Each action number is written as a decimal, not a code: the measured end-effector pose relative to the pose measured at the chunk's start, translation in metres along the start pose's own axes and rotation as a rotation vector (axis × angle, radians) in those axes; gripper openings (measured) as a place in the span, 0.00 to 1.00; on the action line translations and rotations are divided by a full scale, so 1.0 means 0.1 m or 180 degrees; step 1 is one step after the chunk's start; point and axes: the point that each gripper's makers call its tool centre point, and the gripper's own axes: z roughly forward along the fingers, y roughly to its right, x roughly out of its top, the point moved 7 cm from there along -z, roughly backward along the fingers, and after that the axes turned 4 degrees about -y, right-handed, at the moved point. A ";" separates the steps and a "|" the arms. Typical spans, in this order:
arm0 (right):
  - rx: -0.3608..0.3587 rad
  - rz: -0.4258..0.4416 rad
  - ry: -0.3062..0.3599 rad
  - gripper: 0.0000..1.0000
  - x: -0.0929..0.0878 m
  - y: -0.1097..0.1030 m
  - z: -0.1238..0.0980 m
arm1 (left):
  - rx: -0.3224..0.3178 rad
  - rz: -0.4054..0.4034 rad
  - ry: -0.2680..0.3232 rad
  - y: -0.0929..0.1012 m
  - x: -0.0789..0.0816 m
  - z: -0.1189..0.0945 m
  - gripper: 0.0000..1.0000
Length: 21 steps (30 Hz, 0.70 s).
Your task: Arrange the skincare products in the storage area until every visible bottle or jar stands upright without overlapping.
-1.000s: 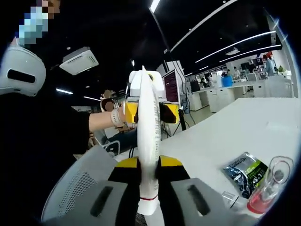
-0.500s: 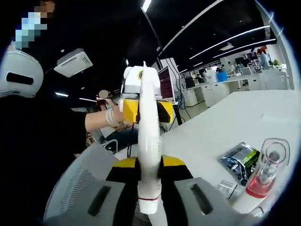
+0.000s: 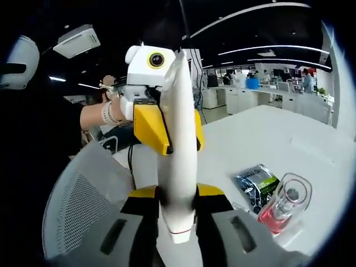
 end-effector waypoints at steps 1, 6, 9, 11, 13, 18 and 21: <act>-0.0027 -0.0003 -0.0036 0.24 -0.01 0.01 -0.01 | 0.0023 0.0014 -0.0015 0.00 0.00 0.02 0.05; -0.0135 -0.0105 -0.0239 0.25 -0.04 0.06 -0.05 | 0.0085 0.0032 -0.0086 0.01 -0.01 0.14 0.05; -0.0179 -0.0154 -0.0337 0.25 -0.06 0.08 -0.08 | 0.0098 0.0067 -0.0130 0.03 0.00 0.21 0.05; -0.0195 -0.0168 -0.0378 0.25 -0.06 0.09 -0.10 | 0.0104 0.0074 -0.0149 0.04 0.00 0.23 0.05; -0.0236 -0.0185 -0.0426 0.25 -0.08 0.12 -0.12 | 0.0121 0.0119 -0.0182 0.05 0.00 0.27 0.05; -0.0280 -0.0219 -0.0534 0.26 -0.11 0.13 -0.14 | 0.0154 0.0198 -0.0275 0.08 -0.02 0.34 0.05; -0.0317 -0.0251 -0.0614 0.25 -0.14 0.15 -0.18 | 0.0210 0.0267 -0.0385 0.04 -0.05 0.34 0.05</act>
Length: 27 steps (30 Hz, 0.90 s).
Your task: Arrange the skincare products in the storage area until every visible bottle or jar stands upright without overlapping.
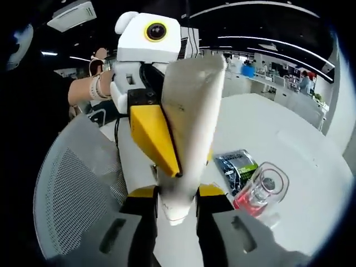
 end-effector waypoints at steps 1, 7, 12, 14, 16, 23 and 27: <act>-0.0001 0.0007 -0.0002 0.24 0.00 0.00 -0.01 | 0.0039 0.0005 -0.0040 -0.02 -0.02 0.00 0.05; -0.0124 -0.0020 -0.0142 0.23 -0.02 0.07 -0.13 | 0.0078 -0.0019 -0.0091 -0.06 -0.10 0.02 0.05; -0.0131 -0.0046 -0.0169 0.21 0.04 0.10 -0.23 | 0.0133 -0.0050 -0.0181 -0.08 -0.15 0.08 0.06; -0.0155 -0.0107 -0.0214 0.22 0.07 0.11 -0.27 | 0.0149 -0.0047 -0.0184 -0.09 -0.17 0.10 0.06; -0.0173 -0.0119 -0.0227 0.21 0.11 0.15 -0.31 | 0.0181 -0.0062 -0.0190 -0.10 -0.19 0.11 0.06; -0.0139 -0.0079 -0.0192 0.20 0.16 0.17 -0.33 | 0.0316 -0.0087 -0.0262 -0.16 -0.28 0.17 0.06; -0.0140 -0.0161 -0.0247 0.21 0.18 0.18 -0.30 | 0.0378 -0.0095 -0.0301 -0.18 -0.32 0.18 0.06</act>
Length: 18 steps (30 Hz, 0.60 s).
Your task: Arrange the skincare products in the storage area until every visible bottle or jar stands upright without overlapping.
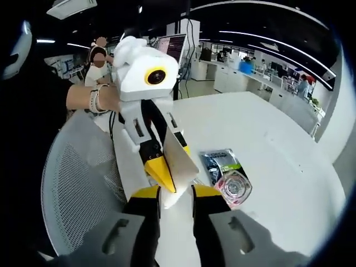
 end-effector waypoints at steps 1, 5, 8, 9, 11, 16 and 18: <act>-0.0019 -0.0024 -0.0026 0.21 0.00 0.00 0.01 | 0.0044 0.0021 -0.0031 0.00 -0.01 0.01 0.06; -0.0064 -0.0071 -0.0138 0.22 -0.04 0.00 0.03 | 0.0071 -0.0005 -0.0007 -0.01 -0.03 0.03 0.06; -0.0050 -0.0048 -0.0113 0.22 -0.04 -0.01 0.01 | 0.0091 0.0003 0.0014 -0.01 -0.03 0.04 0.06; -0.0049 -0.0042 -0.0117 0.22 -0.04 -0.01 0.01 | 0.0091 0.0004 0.0013 -0.01 -0.03 0.04 0.06; -0.0064 -0.0029 -0.0144 0.22 -0.05 -0.01 0.02 | 0.0089 0.0047 0.0027 -0.02 -0.03 0.04 0.06; -0.0046 0.0006 -0.0146 0.21 -0.04 -0.04 0.01 | 0.0031 0.0090 0.0085 -0.03 -0.04 0.05 0.06; -0.0059 -0.0009 -0.0209 0.21 -0.04 -0.04 0.03 | 0.0027 0.0121 0.0102 -0.03 -0.04 0.04 0.07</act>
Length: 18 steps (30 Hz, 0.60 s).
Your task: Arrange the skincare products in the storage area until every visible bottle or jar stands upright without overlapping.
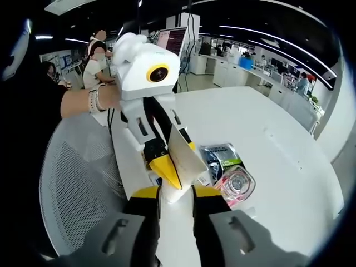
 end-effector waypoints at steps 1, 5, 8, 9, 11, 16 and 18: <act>-0.0012 -0.0008 -0.0034 0.22 -0.01 0.00 0.01 | -0.0005 -0.0018 0.0033 0.00 -0.01 0.00 0.07; -0.0063 -0.0065 -0.0126 0.22 0.00 0.03 -0.03 | -0.0031 -0.0013 0.0087 0.02 -0.02 -0.01 0.07; -0.0038 -0.0080 -0.0115 0.22 0.07 0.05 -0.07 | -0.0007 -0.0031 0.0096 0.01 -0.01 -0.01 0.07; -0.0037 -0.0108 -0.0142 0.22 0.09 0.05 -0.08 | -0.0017 -0.0026 0.0100 0.03 -0.01 -0.01 0.07; -0.0016 -0.0247 -0.0260 0.23 0.14 0.07 -0.10 | -0.0023 -0.0005 0.0117 0.06 -0.02 -0.01 0.07; 0.0120 -0.0474 -0.0400 0.22 0.35 0.08 -0.20 | -0.0010 -0.0012 0.0157 0.02 -0.03 -0.03 0.07; 0.0194 -0.0595 -0.0481 0.22 0.42 0.08 -0.22 | -0.0011 -0.0015 0.0161 0.03 -0.03 -0.03 0.07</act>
